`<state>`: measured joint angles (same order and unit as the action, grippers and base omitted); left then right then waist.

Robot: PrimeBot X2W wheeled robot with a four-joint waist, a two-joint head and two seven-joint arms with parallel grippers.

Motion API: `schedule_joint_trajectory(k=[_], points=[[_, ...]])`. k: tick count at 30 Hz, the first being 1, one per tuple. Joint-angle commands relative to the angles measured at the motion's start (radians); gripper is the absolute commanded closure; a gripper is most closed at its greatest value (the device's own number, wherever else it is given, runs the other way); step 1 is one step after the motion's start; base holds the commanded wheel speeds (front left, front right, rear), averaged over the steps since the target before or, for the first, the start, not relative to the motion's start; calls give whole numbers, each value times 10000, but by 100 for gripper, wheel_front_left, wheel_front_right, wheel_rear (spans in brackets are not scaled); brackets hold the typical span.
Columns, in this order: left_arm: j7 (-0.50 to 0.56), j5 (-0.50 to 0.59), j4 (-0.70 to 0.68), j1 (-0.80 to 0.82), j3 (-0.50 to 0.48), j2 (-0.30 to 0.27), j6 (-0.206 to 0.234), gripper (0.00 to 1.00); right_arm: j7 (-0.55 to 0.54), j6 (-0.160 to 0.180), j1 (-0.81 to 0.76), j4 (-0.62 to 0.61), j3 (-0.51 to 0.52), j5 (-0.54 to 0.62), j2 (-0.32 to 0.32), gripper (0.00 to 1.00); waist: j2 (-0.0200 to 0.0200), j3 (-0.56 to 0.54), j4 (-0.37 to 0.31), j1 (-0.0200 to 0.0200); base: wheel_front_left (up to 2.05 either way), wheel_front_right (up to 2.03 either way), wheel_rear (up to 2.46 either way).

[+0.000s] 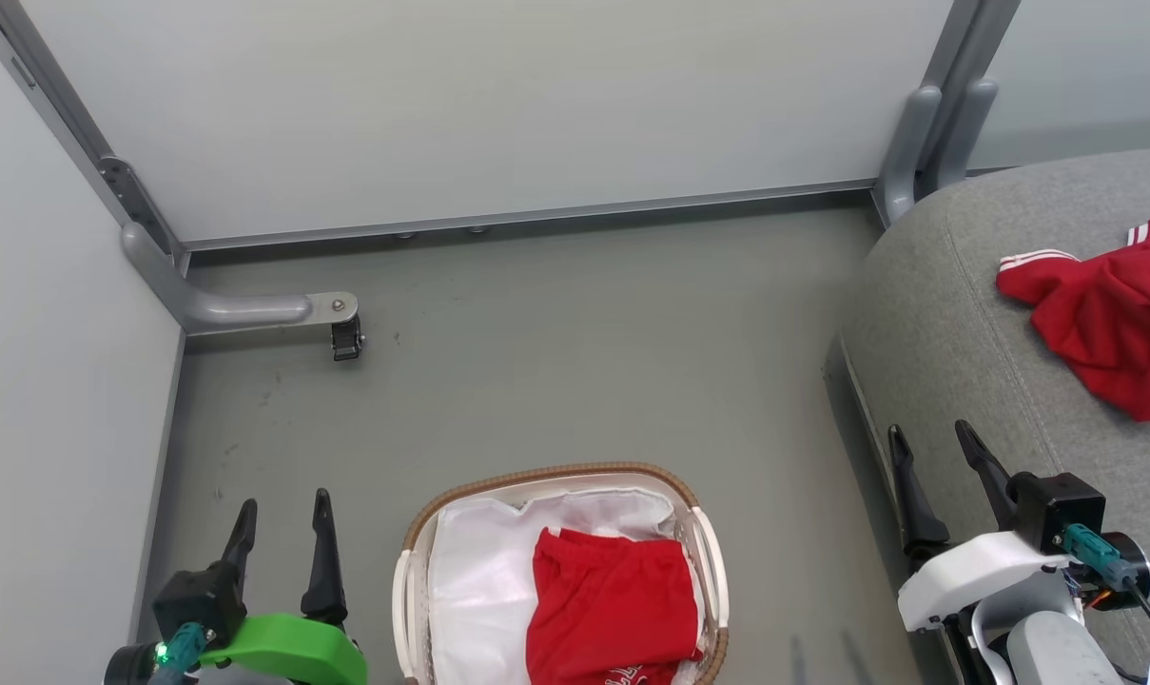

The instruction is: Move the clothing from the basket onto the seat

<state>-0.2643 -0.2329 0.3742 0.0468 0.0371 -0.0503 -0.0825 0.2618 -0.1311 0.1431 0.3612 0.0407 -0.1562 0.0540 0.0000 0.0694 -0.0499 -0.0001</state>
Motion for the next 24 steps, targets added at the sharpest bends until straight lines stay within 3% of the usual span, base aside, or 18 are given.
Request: schedule_joint_trajectory(k=[1,10,24], points=[[1,4,-18,-105,66,-7,23,0,46,7,-79,2,-3,-36,18,0,0,42,-24,1,0,0,0],[1,-6,385,547,777,-17,-105,0,46,7,563,-228,-168,75,49,0,0,754,-295,1,0,0,0],[1,-287,2534,2894,2918,-29,-414,0,46,7,2218,-1040,-680,-143,32,0,0,3465,-1407,1,0,0,0]])
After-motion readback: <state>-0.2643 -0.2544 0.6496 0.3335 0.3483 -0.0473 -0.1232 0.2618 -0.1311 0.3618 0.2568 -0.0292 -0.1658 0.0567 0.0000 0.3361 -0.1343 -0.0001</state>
